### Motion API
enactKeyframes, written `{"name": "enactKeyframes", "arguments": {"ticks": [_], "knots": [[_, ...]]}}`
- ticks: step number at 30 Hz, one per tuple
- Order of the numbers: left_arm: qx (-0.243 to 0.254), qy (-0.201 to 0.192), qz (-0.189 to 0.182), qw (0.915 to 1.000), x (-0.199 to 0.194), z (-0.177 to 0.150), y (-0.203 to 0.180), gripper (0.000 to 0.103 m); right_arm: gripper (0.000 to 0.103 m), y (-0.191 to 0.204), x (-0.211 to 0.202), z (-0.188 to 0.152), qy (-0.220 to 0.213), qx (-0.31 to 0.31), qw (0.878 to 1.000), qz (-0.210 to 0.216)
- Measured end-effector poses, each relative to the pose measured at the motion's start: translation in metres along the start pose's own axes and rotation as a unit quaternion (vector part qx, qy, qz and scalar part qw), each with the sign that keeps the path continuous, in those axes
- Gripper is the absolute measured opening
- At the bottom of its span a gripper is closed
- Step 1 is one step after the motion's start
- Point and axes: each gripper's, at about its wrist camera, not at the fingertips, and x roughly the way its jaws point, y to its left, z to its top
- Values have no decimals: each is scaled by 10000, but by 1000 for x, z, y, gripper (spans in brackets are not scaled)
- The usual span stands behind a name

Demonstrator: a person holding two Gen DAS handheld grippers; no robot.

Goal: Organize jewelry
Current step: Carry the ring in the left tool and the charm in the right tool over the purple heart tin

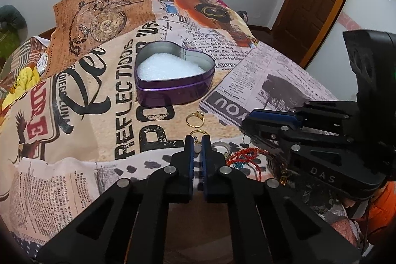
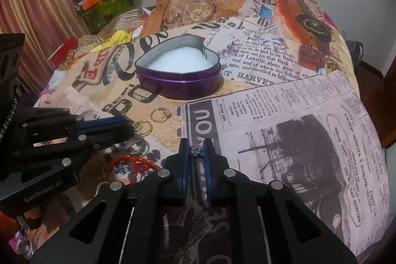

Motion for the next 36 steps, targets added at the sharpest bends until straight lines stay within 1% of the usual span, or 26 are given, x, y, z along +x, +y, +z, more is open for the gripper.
{"name": "enactKeyframes", "arguments": {"ticks": [9, 20, 30, 36], "knots": [[15, -373, 91, 9993, -25, 7, 1, 4, 9, 4, -20, 7, -246, 45, 9997, -63], [3, -906, 251, 9956, -55, 28, 11, 4, 9, 6, -48, 30, -724, 78, 9972, -184], [66, -1156, 381, 9925, -56, 46, 19, 4, 9, 10, -56, 56, -1101, -52, 9937, -222], [99, -1211, 418, 9917, -49, 57, 22, 4, 9, 11, -48, 73, -1219, -139, 9923, -175]]}}
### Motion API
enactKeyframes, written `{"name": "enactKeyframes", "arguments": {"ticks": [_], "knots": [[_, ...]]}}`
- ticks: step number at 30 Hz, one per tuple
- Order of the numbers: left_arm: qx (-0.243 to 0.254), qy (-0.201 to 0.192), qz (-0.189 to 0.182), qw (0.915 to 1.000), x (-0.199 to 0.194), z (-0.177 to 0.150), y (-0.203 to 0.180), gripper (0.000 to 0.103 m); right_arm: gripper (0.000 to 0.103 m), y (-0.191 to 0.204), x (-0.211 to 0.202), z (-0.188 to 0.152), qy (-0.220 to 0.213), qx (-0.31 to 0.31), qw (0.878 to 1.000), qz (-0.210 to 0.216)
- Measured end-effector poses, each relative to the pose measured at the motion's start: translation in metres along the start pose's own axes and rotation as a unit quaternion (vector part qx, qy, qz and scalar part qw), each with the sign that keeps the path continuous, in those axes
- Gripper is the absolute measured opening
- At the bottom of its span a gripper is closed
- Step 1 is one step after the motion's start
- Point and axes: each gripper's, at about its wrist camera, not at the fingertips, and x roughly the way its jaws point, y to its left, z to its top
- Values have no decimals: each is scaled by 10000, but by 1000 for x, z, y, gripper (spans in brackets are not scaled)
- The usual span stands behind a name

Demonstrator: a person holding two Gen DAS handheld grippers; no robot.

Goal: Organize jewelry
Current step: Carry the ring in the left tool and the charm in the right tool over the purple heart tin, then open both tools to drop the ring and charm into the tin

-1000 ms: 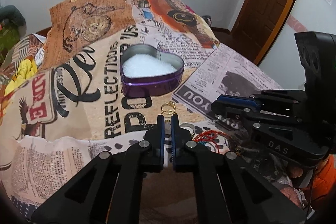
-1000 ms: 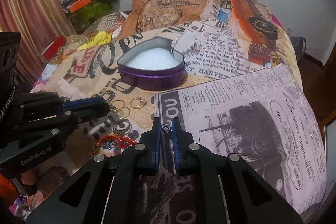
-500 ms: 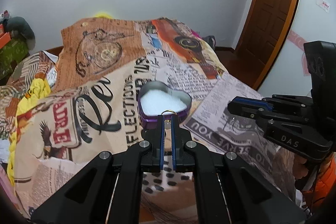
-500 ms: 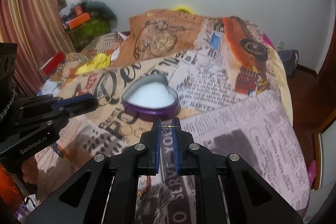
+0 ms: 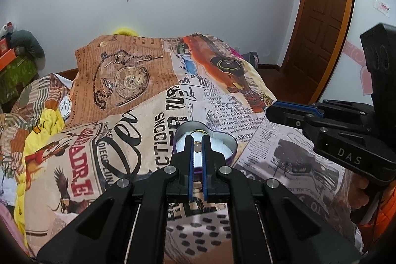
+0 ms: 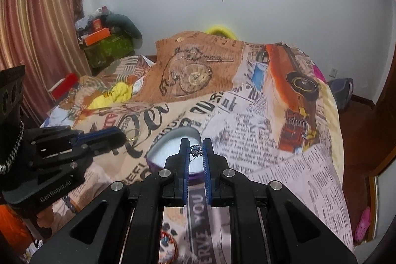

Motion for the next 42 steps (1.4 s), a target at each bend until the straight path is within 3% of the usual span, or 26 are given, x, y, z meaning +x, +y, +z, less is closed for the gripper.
{"name": "enactKeyframes", "arguments": {"ticks": [6, 22, 39, 42], "knots": [[-9, 92, -7, 10000, 17, 3, 6, 4, 9, 0, 17, 6, 76, -59, 9999, 110], [-24, 760, -223, 9969, 73, -7, 21, 4, 9, -2, 84, -9, 1015, -179, 9932, 540], [9, 784, -202, 9967, 65, -5, 21, 4, 10, 7, 92, -14, 1338, -428, 9888, 499], [62, 734, -65, 9973, 59, -4, 20, 4, 16, 9, 87, -12, 1321, -436, 9894, 412]]}}
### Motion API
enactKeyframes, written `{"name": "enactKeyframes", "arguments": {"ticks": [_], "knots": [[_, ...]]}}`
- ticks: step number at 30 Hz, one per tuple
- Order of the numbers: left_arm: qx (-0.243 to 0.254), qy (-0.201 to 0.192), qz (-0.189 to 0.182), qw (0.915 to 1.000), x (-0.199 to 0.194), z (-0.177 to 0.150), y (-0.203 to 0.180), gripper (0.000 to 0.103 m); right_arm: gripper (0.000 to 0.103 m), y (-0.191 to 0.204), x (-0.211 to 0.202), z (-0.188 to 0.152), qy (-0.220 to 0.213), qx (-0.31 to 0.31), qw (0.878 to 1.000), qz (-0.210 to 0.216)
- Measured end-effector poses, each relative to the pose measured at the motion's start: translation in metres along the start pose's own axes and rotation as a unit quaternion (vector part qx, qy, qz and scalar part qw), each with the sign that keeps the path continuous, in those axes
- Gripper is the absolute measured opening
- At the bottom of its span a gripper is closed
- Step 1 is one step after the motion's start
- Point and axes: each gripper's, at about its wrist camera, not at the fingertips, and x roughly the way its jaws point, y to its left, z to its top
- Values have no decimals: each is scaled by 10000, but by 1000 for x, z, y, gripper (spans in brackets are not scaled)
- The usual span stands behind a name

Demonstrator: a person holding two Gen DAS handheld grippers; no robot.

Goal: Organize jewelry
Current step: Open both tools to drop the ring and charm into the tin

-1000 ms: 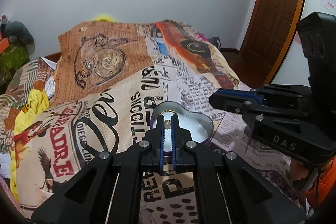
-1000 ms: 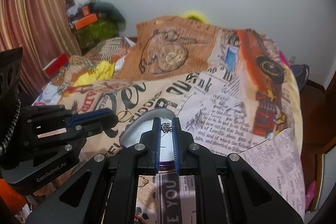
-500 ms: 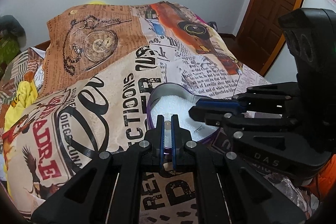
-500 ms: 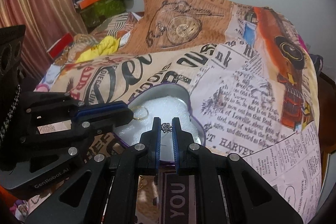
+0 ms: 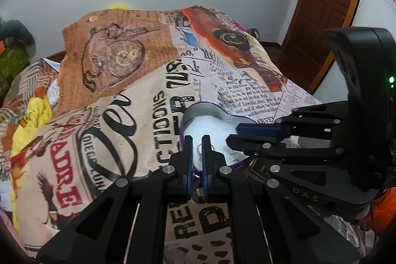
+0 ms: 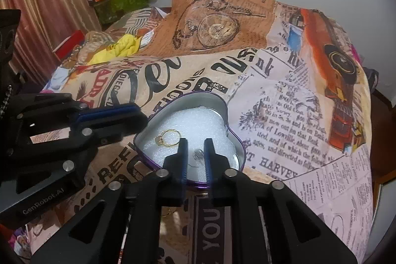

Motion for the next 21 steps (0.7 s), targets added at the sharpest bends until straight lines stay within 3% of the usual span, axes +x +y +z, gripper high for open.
{"name": "enactKeyframes", "arguments": {"ticks": [5, 15, 21], "knots": [[-30, 3, 101, 9999, -14, -3, 1, 5, 36, 7, -16, 0, -147, -59, 9997, -200], [19, -144, 178, 9997, -54, -7, -10, 7, 37, 21, -62, -7, -508, -102, 9973, -517], [65, -240, 217, 9995, -79, -13, -22, 16, 37, 26, -91, -17, -684, -17, 9959, -591]]}}
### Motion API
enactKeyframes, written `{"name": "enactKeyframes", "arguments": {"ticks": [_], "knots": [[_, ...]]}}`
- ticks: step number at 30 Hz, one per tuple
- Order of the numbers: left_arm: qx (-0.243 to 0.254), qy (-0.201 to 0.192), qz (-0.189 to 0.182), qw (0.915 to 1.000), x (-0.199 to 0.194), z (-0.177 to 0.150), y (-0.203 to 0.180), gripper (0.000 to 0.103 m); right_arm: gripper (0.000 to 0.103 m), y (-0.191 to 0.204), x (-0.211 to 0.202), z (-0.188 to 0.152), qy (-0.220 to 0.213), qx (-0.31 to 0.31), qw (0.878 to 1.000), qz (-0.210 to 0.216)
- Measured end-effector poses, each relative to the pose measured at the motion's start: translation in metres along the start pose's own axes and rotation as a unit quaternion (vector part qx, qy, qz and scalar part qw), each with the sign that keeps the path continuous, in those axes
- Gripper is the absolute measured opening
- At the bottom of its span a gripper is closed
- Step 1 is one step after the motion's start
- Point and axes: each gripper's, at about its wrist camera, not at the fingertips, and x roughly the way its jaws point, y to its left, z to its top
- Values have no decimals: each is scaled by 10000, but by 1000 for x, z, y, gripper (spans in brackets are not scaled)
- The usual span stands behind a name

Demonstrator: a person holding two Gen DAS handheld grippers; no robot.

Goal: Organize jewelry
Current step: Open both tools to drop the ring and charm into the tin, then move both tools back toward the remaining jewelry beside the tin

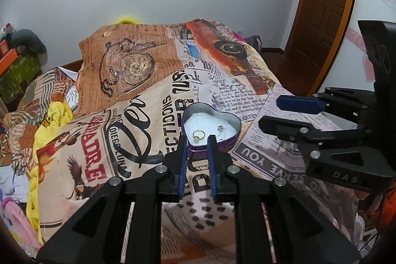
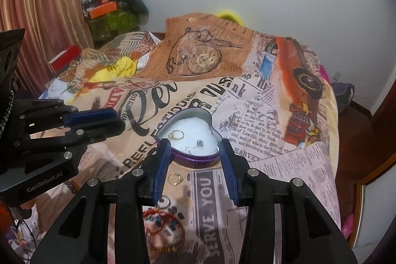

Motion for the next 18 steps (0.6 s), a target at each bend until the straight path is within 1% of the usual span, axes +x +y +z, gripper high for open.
{"name": "enactKeyframes", "arguments": {"ticks": [3, 5, 7, 14, 18], "knots": [[2, -27, 4, 10000, -11, -4, -5, 23, 37, 0, -12, -6, -48, 70, 10000, -35], [10, -31, -3, 10000, -16, -7, -9, 31, 37, 0, -19, -11, -49, 102, 9999, -44], [22, -2, -18, 10000, -21, -14, -13, 34, 37, 1, -24, -17, -38, 105, 9999, -69], [96, 344, -136, 9993, -14, -34, -29, 34, 37, 0, -30, -41, 119, 197, 9997, -104], [81, 457, -146, 9988, -11, -46, -34, 34, 37, 2, -31, -56, 249, 312, 9992, 43]]}}
